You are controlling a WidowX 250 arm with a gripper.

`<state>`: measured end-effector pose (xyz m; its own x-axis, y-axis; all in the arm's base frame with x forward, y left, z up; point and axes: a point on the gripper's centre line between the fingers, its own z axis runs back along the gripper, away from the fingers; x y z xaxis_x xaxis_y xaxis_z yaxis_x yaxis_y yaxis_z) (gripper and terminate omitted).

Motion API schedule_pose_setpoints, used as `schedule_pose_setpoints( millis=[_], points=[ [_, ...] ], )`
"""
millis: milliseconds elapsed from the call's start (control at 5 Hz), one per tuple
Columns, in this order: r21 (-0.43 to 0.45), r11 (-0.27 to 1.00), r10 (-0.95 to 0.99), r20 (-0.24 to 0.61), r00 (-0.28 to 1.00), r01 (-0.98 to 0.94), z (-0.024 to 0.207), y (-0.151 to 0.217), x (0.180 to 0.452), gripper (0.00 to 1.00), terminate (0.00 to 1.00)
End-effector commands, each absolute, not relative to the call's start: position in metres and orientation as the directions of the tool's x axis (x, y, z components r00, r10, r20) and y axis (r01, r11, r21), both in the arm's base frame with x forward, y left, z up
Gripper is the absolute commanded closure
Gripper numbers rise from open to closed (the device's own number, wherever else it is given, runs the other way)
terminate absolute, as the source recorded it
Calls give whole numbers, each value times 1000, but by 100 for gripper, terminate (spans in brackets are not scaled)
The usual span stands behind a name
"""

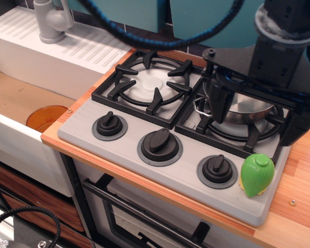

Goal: Put corncob in pot or pan an put pot or pan on stove

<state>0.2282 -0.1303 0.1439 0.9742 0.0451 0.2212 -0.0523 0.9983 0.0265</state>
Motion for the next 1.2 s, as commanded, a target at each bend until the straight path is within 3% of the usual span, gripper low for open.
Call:
schedule_pose_setpoints(
  millis=[0,600,1000],
  points=[
    [27,998,45,221,974,-52,144,-130,228,0,0],
    [11,999,44,350,936,-51,84,-137,267,0,0],
    [7,999,26,401,916,-32,57,-127,277,0,0]
  ],
)
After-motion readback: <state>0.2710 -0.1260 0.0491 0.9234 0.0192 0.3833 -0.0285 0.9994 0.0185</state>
